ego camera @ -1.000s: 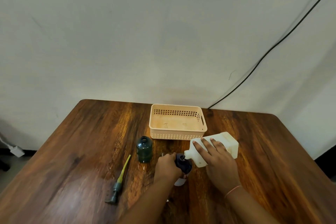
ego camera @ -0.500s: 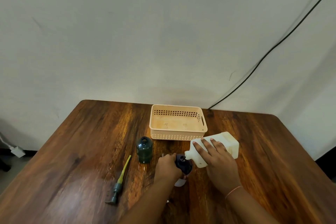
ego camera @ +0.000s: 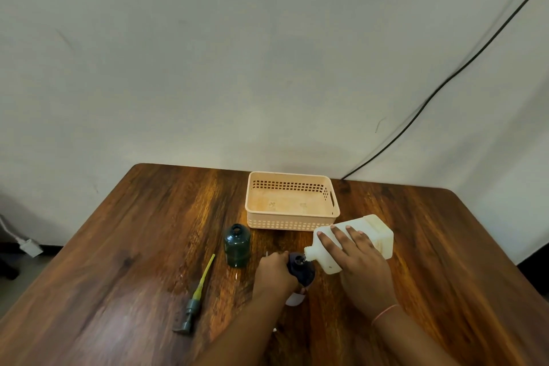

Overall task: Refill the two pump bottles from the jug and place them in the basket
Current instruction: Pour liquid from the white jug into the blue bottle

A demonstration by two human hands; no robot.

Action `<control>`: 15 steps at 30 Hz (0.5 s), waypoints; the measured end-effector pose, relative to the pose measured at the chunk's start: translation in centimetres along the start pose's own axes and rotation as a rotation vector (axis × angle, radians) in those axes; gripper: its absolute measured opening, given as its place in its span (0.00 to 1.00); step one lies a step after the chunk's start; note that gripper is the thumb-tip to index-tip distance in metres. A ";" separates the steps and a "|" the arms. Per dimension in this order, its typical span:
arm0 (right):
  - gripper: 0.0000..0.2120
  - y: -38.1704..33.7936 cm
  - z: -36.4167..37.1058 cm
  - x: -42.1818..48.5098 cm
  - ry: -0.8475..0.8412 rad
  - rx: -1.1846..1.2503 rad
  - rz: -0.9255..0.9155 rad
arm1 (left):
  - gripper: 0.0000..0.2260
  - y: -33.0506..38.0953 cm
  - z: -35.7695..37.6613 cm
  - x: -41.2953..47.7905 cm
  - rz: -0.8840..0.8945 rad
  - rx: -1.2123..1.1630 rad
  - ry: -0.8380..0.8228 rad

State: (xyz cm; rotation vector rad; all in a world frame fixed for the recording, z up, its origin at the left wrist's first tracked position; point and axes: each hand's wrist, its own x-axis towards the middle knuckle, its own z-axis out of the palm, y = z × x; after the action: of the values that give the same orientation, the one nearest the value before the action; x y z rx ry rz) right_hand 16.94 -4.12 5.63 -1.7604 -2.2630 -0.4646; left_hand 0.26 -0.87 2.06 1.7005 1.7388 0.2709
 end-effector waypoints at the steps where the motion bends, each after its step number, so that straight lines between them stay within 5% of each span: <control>1: 0.38 0.1 0.0 0.0 0.002 0.004 0.001 | 0.32 0.0 0.0 0.0 -0.005 -0.007 -0.004; 15: 0.38 -0.1 -0.1 0.2 0.003 0.004 -0.010 | 0.32 -0.2 0.0 0.1 -0.007 -0.028 -0.007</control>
State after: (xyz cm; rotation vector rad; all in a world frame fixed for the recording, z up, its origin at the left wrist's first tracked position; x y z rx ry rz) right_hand 16.80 -3.99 5.77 -1.7467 -2.2701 -0.4636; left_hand 0.17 -0.84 1.90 1.6735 1.7283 0.2847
